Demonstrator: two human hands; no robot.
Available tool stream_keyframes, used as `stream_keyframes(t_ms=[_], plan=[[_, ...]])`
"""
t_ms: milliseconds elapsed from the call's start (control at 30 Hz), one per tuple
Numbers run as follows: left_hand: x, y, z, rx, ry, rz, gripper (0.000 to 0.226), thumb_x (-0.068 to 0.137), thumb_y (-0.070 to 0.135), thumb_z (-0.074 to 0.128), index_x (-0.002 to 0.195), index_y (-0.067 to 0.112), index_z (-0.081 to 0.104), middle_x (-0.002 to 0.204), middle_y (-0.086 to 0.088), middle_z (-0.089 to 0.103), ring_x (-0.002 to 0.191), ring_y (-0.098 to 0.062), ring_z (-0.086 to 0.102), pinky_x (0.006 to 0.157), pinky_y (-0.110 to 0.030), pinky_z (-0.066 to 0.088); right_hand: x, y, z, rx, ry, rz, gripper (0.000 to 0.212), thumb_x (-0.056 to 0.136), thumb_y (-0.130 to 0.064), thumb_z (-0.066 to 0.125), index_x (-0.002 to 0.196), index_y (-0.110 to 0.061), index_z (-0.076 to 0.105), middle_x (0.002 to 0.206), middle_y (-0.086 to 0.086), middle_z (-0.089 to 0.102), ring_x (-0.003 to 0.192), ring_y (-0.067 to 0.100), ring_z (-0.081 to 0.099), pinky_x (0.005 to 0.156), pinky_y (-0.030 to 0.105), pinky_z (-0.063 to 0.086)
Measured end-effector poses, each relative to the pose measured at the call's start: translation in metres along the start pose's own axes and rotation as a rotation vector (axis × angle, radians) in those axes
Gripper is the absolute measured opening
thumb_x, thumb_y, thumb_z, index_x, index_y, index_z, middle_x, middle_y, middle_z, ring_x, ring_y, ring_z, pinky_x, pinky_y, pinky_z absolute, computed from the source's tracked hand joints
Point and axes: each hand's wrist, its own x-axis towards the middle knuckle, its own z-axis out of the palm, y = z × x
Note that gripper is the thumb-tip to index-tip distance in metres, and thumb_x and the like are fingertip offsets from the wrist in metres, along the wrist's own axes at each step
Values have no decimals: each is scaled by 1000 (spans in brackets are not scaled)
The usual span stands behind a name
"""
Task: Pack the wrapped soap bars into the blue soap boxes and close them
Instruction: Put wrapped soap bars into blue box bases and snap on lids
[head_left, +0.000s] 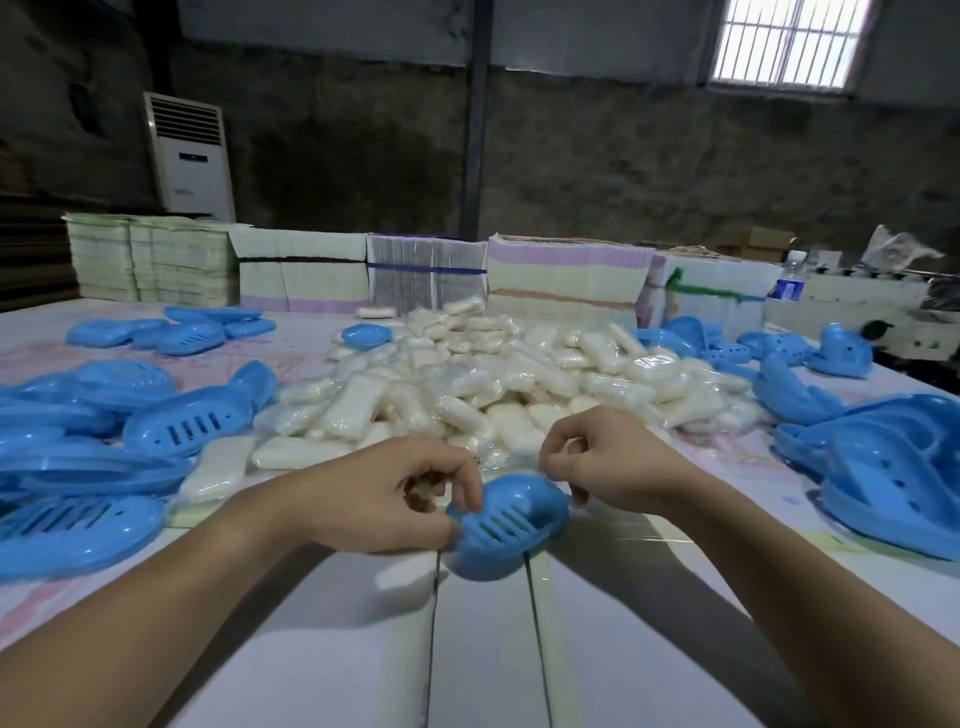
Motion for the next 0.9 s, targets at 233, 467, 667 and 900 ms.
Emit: stream_keyframes(t_ms=[233,467,667,900], plan=[[6,-10,10,227,102,-30,49,62,64,72,105,46,58,108,23,51,104,-3,52,85,-20,46,11,24,-27,-125,547,48,15,82,-30,63,95,-31,68,82,-8,64,85,18,59,73,34,47],[8,-13,16,216,115,-51,41,67,54,71,105,47,56,105,28,51,102,5,49,78,-6,37,22,60,-15,-369,315,178,59,90,-39,52,146,-36,34,143,7,42,125,33,33,102,45,32],[10,-16,21,163,153,-63,40,70,47,75,106,45,58,105,18,59,99,6,52,77,-4,37,26,58,-16,-338,445,119,29,90,-33,57,118,-29,52,116,1,62,111,27,47,76,38,40],[14,-17,25,111,236,-77,50,62,61,74,106,42,60,104,19,65,98,-1,61,77,-18,49,26,60,-25,-387,592,66,18,95,-28,53,113,-28,58,109,0,69,100,28,59,69,35,39]])
